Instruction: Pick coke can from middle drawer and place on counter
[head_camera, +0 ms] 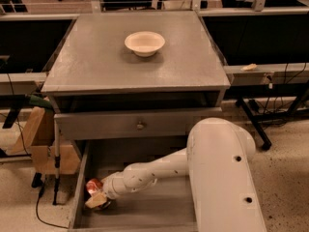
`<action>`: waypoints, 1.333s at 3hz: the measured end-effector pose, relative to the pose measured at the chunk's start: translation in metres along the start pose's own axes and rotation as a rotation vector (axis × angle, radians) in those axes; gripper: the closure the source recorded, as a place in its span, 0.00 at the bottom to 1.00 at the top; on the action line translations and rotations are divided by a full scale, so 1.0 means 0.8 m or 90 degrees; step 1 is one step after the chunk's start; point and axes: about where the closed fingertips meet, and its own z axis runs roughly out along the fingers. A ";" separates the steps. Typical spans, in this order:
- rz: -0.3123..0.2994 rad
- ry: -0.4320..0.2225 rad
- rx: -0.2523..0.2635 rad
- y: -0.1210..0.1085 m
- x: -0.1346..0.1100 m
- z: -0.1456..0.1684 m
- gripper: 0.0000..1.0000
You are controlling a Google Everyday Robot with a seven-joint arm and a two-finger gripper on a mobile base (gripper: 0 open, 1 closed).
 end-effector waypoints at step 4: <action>0.016 -0.005 0.065 -0.017 0.015 -0.055 1.00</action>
Offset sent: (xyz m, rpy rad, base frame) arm 0.0134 -0.0153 -0.0058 -0.0577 0.0135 -0.0607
